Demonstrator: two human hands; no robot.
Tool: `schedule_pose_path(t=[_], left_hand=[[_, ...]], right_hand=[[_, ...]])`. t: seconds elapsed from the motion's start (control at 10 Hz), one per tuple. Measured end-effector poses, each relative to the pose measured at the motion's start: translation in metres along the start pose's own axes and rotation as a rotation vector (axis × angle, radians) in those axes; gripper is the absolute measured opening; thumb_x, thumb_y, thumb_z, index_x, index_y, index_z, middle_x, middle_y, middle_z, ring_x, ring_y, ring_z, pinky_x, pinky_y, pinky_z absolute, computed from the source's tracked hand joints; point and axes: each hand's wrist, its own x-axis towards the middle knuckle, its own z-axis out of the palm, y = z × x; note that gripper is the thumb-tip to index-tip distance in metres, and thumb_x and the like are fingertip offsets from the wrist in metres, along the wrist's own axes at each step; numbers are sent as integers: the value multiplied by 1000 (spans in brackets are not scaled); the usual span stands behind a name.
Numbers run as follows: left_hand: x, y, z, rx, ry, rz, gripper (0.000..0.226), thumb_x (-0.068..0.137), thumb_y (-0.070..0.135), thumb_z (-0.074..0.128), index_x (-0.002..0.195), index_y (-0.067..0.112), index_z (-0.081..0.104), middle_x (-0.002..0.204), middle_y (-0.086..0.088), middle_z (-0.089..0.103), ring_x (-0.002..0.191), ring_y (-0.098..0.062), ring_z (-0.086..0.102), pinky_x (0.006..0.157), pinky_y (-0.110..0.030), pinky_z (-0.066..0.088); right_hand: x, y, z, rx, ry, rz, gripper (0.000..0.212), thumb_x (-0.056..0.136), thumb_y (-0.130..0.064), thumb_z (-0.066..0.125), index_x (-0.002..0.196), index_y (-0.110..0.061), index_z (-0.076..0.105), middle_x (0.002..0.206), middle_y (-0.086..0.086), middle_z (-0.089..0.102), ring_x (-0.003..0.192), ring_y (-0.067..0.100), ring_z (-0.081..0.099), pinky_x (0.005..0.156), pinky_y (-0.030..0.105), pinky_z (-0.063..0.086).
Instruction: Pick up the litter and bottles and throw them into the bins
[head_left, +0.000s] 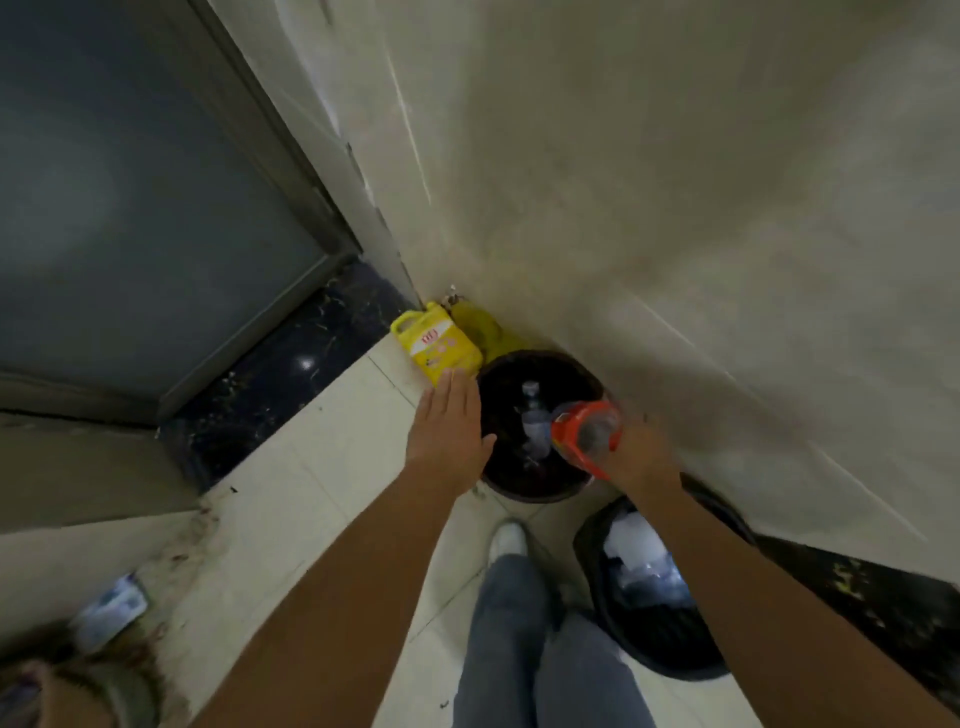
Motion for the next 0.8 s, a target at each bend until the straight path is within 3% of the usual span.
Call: schedule_pose_path(t=[0.1, 0.2, 0.4, 0.5, 0.6, 0.7, 0.8], left_hand=[[56, -7, 57, -5, -102, 35, 68, 103, 38, 30, 150, 4, -4, 160, -14, -8, 149, -26, -7, 123, -36, 2], [110, -22, 128, 8, -151, 32, 69, 103, 39, 30, 150, 3, -6, 160, -15, -9, 148, -26, -8, 123, -36, 2], [162, -34, 257, -54, -241, -63, 73, 101, 46, 27, 149, 4, -9, 159, -17, -13, 148, -28, -11, 123, -36, -1], [164, -31, 274, -110, -228, -84, 75, 100, 48, 26, 149, 4, -10, 158, -18, -15, 147, -30, -12, 122, -37, -3], [160, -34, 256, -103, -200, -78, 73, 101, 47, 24, 149, 3, -11, 159, -18, -14, 147, -29, -13, 122, -37, -3], [159, -46, 201, -100, -98, -78, 70, 103, 42, 24, 149, 2, -8, 159, -17, -13, 148, -29, -12, 122, -38, -3], [146, -66, 126, -32, 29, -49, 69, 103, 41, 24, 149, 2, -9, 159, -16, -14, 147, -29, -12, 122, -39, -3]], right_hand=[[54, 5, 56, 94, -13, 1, 58, 88, -21, 59, 134, 4, 34, 139, 28, 39, 125, 37, 43, 109, 40, 33], [109, 13, 123, 144, -47, 6, 54, 83, -14, 66, 124, 9, 40, 131, 28, 41, 120, 38, 46, 101, 40, 41], [183, 28, 222, -19, -122, -125, 39, 88, -6, 54, 121, 7, 39, 134, 25, 34, 123, 36, 40, 104, 35, 39], [197, 34, 236, -154, -175, -108, 51, 88, -18, 56, 129, 1, 32, 140, 23, 29, 131, 34, 31, 109, 40, 34], [193, 27, 225, -310, -196, -169, 61, 90, -28, 53, 138, -3, 25, 150, 20, 24, 142, 32, 17, 117, 49, 16], [186, -6, 186, -302, -111, -302, 62, 94, -28, 46, 144, -4, 17, 156, 18, 15, 145, 33, 8, 119, 48, 11], [175, -52, 137, -270, 147, -489, 60, 92, -30, 44, 139, 4, 28, 151, 28, 24, 140, 43, 23, 114, 53, 23]])
